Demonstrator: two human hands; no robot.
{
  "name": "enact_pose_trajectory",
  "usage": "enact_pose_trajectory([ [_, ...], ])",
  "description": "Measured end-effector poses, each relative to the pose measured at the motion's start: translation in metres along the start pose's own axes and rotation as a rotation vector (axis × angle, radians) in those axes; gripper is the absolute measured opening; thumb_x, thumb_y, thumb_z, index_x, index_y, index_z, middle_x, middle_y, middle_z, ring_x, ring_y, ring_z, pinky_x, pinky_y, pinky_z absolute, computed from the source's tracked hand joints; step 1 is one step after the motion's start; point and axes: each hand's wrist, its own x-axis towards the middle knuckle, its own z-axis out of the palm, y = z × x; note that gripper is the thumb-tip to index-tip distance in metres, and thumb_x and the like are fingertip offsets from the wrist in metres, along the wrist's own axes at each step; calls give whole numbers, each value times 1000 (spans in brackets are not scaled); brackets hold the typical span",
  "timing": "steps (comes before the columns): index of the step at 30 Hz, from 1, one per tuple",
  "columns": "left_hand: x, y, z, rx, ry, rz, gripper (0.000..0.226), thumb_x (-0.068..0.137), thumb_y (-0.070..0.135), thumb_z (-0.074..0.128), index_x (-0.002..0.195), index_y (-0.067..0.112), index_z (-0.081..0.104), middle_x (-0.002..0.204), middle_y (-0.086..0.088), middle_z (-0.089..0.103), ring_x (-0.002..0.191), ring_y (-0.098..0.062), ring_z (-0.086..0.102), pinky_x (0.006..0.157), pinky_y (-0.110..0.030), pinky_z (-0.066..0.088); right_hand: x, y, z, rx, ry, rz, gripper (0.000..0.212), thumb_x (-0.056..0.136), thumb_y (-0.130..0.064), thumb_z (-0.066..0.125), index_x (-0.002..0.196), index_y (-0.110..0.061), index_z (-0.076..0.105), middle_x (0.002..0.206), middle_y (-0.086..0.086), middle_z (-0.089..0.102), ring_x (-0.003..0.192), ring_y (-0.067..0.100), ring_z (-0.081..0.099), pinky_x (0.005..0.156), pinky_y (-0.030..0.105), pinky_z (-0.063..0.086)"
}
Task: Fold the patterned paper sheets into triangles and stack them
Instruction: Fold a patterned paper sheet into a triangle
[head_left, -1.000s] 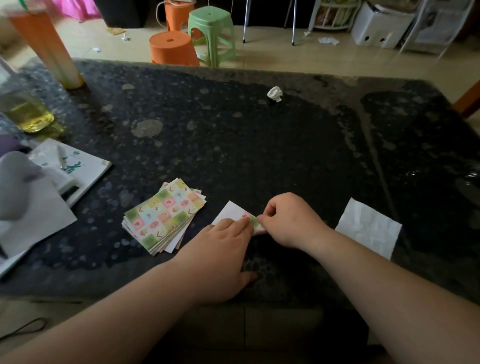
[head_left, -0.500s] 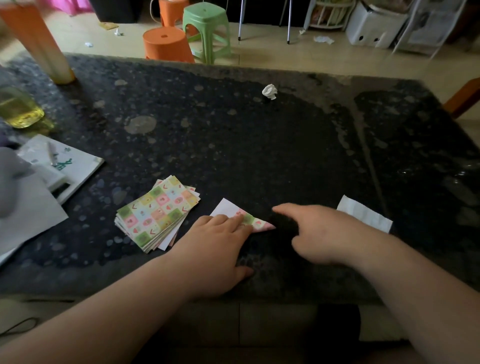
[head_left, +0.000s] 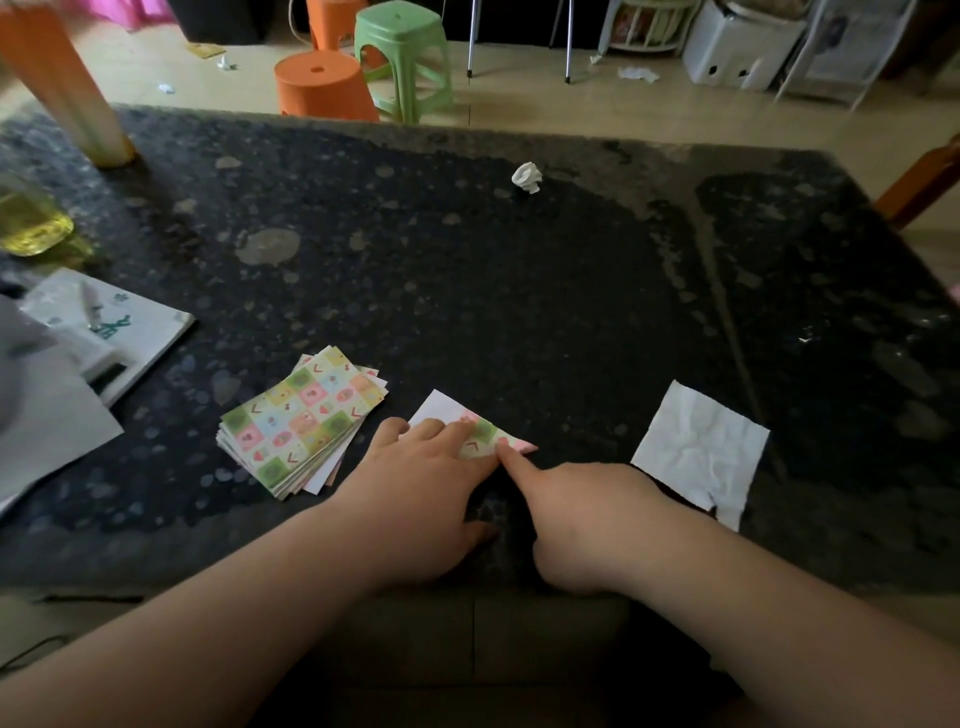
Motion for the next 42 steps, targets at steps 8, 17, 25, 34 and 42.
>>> enact_pose_trajectory([
  [8,-3,-1,-2,-2,-5,-4,68,95,68,44,155,48,21,167,4,18,147,-19,23,121,-51,11,2,-5,-4,-32,-80,13,97,97,-36,57,162,-30,-15,105,1,56,86,17,59,75,39,57],
  [17,-5,-1,-1,2,-48,-34,70,96,72,39,158,45,21,170,7,6,155,-16,-1,120,-59,-13,2,4,-5,24,-131,62,98,95,-27,55,161,-28,-17,104,-1,56,91,15,62,87,40,60],
  [25,-7,-3,-1,-15,-60,-36,68,97,71,39,157,46,22,170,9,5,155,-16,-1,118,-60,-16,1,1,-13,32,-164,136,97,96,-23,56,162,-29,-14,115,1,60,95,14,63,89,36,59],
  [34,-7,-5,2,-34,-15,-37,63,99,68,36,157,48,21,170,9,8,156,-16,-1,119,-62,-14,2,-20,-2,-25,-55,53,99,96,-32,60,163,-28,-14,97,1,53,77,16,53,67,37,50],
  [42,-23,-11,4,45,-48,-73,68,98,71,33,159,42,22,171,8,2,156,-18,-10,120,-61,-16,4,-20,-16,-6,-78,53,88,96,-29,57,165,-30,1,126,1,58,100,20,60,74,36,53],
])
